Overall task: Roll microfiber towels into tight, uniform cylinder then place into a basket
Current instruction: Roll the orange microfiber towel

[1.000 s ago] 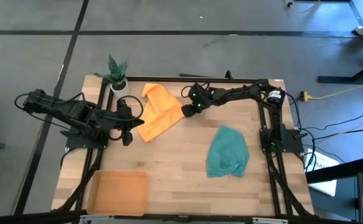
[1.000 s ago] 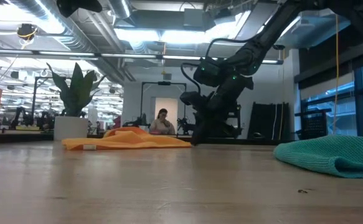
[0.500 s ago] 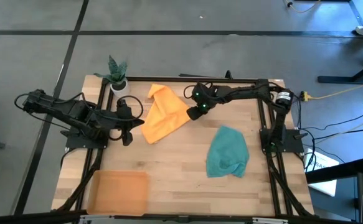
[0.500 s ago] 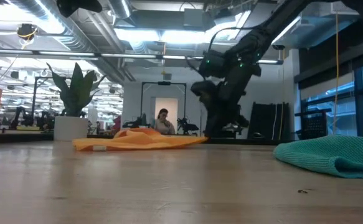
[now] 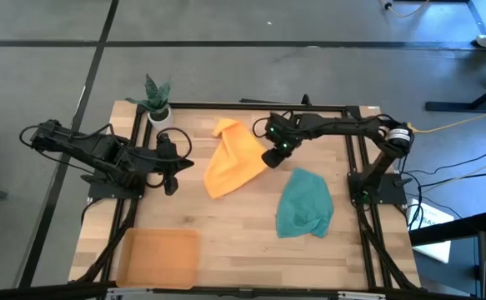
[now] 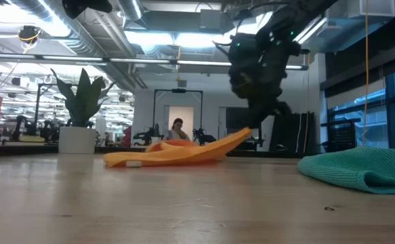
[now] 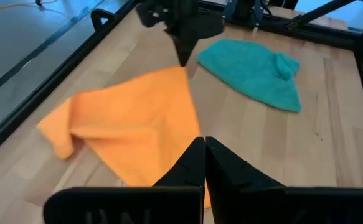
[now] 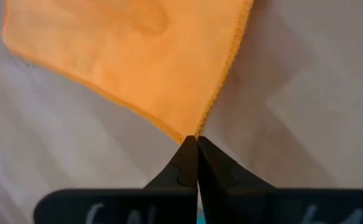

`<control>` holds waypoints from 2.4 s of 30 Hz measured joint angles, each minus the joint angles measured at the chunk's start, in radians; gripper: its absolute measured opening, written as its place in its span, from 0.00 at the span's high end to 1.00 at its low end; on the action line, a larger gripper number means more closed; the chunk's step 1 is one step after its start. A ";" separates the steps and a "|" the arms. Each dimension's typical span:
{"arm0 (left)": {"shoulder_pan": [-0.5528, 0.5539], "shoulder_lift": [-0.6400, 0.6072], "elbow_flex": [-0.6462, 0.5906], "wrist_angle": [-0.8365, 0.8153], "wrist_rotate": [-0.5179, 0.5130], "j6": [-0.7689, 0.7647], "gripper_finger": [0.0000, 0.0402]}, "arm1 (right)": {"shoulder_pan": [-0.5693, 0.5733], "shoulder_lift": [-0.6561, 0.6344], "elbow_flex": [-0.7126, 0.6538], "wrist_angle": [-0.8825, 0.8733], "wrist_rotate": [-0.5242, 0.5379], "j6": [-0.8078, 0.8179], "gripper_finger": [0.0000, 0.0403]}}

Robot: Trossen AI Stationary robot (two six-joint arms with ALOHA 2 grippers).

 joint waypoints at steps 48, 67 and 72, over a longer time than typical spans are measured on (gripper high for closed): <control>0.037 0.428 -0.001 0.030 0.254 0.089 0.83 | 0.077 -0.011 -0.025 -0.016 0.069 0.076 1.00; 0.026 0.712 -0.001 0.164 0.298 0.357 0.79 | 0.079 -0.011 -0.025 0.007 0.058 0.102 1.00; 0.026 0.801 -0.001 0.247 0.382 0.357 0.79 | 0.079 -0.011 -0.025 0.007 0.051 0.090 1.00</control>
